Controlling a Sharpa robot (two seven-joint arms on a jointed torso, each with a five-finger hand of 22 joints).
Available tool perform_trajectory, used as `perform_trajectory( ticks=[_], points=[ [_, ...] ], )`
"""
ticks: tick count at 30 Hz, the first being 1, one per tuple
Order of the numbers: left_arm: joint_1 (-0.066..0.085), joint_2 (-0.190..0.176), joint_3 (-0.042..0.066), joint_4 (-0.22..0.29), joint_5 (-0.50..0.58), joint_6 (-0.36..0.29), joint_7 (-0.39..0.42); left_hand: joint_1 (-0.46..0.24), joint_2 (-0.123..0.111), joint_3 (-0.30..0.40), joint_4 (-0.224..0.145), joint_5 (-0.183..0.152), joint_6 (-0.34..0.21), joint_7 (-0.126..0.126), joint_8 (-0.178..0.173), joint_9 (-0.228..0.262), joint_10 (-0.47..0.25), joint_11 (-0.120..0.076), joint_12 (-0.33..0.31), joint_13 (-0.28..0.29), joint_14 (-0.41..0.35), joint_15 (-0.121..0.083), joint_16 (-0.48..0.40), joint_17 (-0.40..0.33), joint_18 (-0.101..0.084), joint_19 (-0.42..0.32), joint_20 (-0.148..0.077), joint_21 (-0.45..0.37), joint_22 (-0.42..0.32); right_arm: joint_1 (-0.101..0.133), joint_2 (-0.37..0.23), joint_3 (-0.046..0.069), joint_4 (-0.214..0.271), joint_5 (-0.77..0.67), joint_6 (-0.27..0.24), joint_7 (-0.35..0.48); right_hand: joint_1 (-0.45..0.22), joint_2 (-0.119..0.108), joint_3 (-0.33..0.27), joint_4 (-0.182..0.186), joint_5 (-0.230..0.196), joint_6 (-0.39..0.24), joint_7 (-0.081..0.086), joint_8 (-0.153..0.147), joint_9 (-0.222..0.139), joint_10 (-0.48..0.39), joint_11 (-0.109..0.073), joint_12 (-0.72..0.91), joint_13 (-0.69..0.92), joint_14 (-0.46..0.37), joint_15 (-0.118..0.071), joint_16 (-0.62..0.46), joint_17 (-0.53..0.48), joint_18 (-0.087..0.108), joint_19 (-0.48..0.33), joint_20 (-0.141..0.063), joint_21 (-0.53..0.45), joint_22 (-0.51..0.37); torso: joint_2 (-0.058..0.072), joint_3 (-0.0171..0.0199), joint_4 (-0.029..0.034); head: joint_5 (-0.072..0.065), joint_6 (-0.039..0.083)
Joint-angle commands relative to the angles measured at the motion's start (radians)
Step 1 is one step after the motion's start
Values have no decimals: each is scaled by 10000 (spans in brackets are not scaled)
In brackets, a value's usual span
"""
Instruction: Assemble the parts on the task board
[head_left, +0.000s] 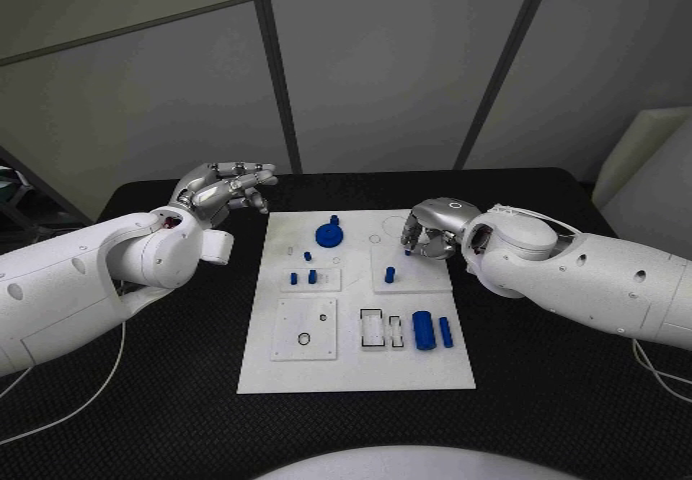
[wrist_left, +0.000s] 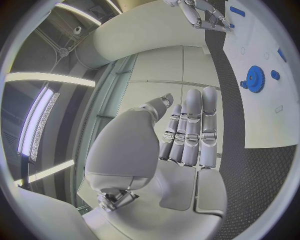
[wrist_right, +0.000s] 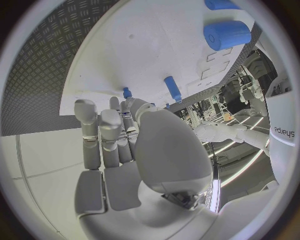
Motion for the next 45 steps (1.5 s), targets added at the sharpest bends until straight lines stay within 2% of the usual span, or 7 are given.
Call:
perform_trajectory(
  ticks=[1,4,8,15,19,31,45],
  points=[
    [14,25,7,-47,100,6,213,-16,78,-55,-8,-31,7,67,38,-7,-51,-3,23,4,-59,29,-40,-7,-183,-83,14,-44,-9,-60,0,-52,33,63,-500,175,-105,-52,127,3,168,31,33,-33,-22,62,28,-35,-13,374,-15,130,51,-68,63,-17,103,93,-10,1,0,-24,26],
    [14,45,7,-98,100,24,197,-17,88,-68,-3,-31,1,76,44,-6,-62,5,32,3,-66,37,-49,-20,-185,-86,19,-59,-20,-61,-7,-52,23,256,-1136,364,-166,-98,208,17,248,-17,67,-75,-37,-12,60,-91,-32,334,10,155,26,-71,31,1,149,139,-11,-4,14,-39,47],
    [14,57,7,-138,101,36,184,-17,88,-68,-3,-31,1,76,44,-6,-62,5,32,3,-66,37,-49,-20,-185,-86,19,-59,-20,-61,-27,-51,22,444,-1578,510,-202,-116,254,30,277,-56,88,-98,-45,-66,83,-123,-43,310,28,162,7,-68,2,14,159,147,-9,-3,3,-39,63],
    [12,80,7,-203,101,65,147,-20,101,-80,3,-31,-7,83,50,-6,-76,12,41,1,-73,44,-59,-32,-186,-90,25,-74,-30,-62,-106,-51,97,724,-1934,665,-241,-124,312,47,327,-85,109,-110,-49,-106,104,-142,-50,288,45,183,-4,-68,-22,30,182,172,-4,-4,-6,-49,66],
    [5,93,7,-226,101,81,132,-19,107,-89,5,-30,-17,87,52,-6,-89,17,45,-2,-80,48,-67,-42,-187,-93,29,-85,-38,-63,-186,-50,182,798,-1718,620,-311,-185,324,69,334,-130,132,-123,-54,-148,126,-157,-55,268,65,209,-9,-68,-44,48,201,193,-2,-6,5,-49,45],
    [-43,118,5,-279,101,127,54,-10,116,-114,4,-30,-49,99,56,-9,-129,29,56,-9,-99,59,-86,-68,-187,-103,38,-115,-60,-63,-268,-50,286,845,-434,370,-478,-309,290,132,280,-181,150,-121,-53,-201,151,-157,-51,261,92,362,77,-79,-37,82,284,296,-14,-10,8,-44,31],
    [-60,120,5,-267,101,147,36,-3,116,-123,0,-29,-62,103,58,-9,-146,33,60,-12,-107,62,-93,-78,-186,-107,41,-127,-68,-62,-142,-51,96,847,-51,156,-504,-346,299,121,165,-266,168,-117,-52,-288,170,-152,-43,231,114,449,73,-77,-61,114,330,354,-11,-13,16,-37,52]
  ],
)
